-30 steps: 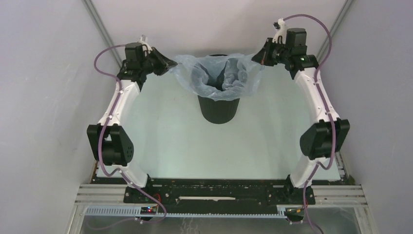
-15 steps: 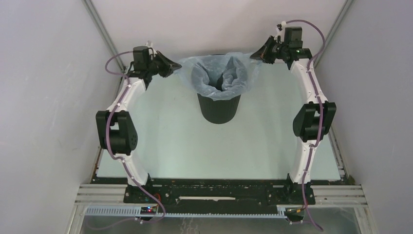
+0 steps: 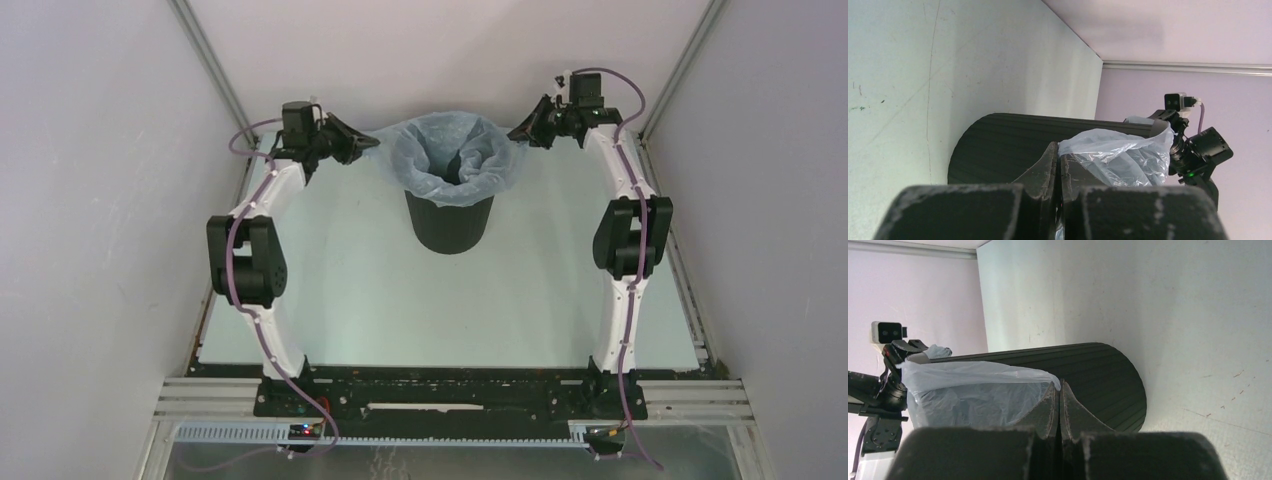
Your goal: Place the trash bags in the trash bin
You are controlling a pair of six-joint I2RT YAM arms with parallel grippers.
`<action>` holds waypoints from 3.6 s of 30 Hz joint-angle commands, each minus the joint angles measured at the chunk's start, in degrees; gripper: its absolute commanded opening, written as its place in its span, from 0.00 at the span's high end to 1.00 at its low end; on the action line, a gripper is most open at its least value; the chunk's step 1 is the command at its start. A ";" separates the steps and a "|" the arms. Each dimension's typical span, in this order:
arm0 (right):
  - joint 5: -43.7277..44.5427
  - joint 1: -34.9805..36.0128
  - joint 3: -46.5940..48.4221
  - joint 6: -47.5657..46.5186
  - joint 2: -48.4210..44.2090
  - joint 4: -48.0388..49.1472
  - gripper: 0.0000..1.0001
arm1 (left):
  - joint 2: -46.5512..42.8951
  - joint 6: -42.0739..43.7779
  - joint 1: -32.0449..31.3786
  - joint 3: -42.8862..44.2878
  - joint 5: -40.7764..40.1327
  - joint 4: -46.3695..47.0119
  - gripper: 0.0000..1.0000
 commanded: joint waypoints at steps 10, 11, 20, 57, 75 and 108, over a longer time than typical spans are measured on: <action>-3.65 1.04 -5.11 1.52 -1.41 1.86 1.00 | 3.70 -3.39 -1.04 -1.65 2.49 1.83 0.93; -4.08 1.16 -6.25 1.73 -2.01 2.29 0.99 | 2.86 -3.17 -1.36 -3.01 2.65 1.90 0.93; -8.07 1.38 -22.65 2.58 -11.77 9.48 0.89 | -6.24 -0.76 -5.03 -17.14 5.63 2.21 0.87; 3.08 2.43 -57.10 27.84 -37.03 25.98 0.44 | -18.08 -3.24 -7.12 -29.18 0.19 3.43 0.54; -0.84 -1.89 -58.42 8.92 -37.86 16.46 0.37 | -17.37 15.09 -6.45 -17.58 -5.52 -16.13 0.45; 1.71 -4.09 -52.84 -5.70 -63.87 -8.32 0.19 | 26.94 -21.66 -11.29 13.80 7.24 32.55 0.17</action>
